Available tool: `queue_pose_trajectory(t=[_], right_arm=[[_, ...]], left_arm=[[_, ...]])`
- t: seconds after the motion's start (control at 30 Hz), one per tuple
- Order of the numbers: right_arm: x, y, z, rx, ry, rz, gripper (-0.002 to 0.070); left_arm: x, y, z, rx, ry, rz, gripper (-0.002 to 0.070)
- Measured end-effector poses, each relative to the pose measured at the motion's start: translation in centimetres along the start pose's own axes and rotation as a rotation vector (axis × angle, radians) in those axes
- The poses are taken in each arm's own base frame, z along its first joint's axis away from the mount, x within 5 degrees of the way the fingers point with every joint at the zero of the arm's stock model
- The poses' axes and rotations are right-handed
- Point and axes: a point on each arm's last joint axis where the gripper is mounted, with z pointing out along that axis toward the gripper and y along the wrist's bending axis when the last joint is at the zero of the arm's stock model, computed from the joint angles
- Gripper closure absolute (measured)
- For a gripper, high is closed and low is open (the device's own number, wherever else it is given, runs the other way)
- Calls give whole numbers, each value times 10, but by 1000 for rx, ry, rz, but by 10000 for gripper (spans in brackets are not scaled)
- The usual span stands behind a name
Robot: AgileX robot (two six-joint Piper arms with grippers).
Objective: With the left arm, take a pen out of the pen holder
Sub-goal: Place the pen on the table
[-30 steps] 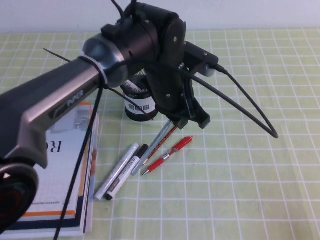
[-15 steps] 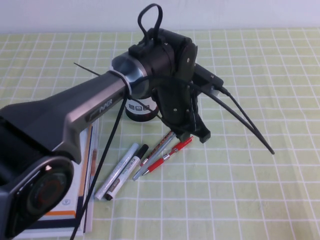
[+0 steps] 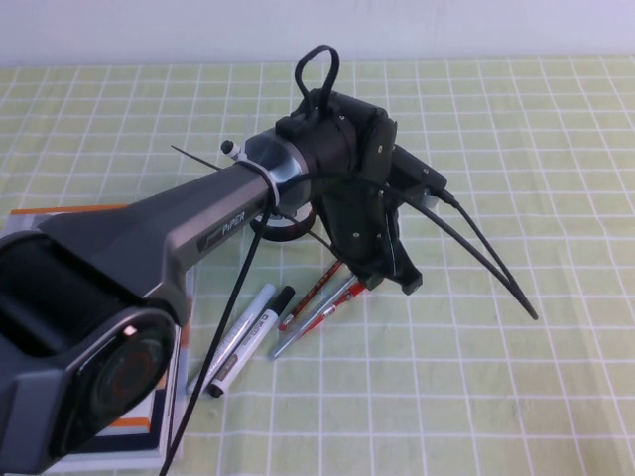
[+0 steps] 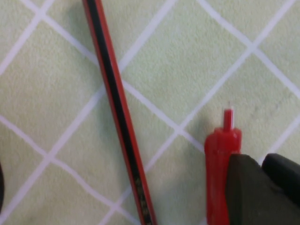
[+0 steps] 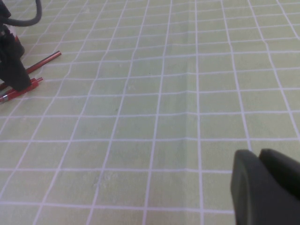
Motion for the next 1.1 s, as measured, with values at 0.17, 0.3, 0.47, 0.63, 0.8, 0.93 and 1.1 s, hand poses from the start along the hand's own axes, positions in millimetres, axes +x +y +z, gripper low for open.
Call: queue_pose_trajectory(t=[0.17, 0.3, 0.47, 0.63, 0.8, 0.93, 1.1], right_arm=[[0, 0, 0, 0, 0, 0, 689], [0, 0, 0, 0, 0, 0, 689], [0, 0, 0, 0, 0, 0, 689], [0, 0, 0, 0, 0, 0, 689], [0, 0, 0, 0, 0, 0, 688], [0, 0, 0, 0, 0, 0, 689], [0, 0, 0, 0, 0, 0, 688]], left_arm=[[-4, 1, 8, -4, -40, -3, 649], [-6, 3, 10, -8, -51, -2, 649], [-7, 6, 10, -13, -66, 0, 648], [-8, 6, 11, -17, -74, 30, 582], [-7, 7, 15, -17, -67, 32, 413], [-7, 7, 12, -19, -73, 31, 342], [-9, 7, -25, -42, -144, 31, 332]])
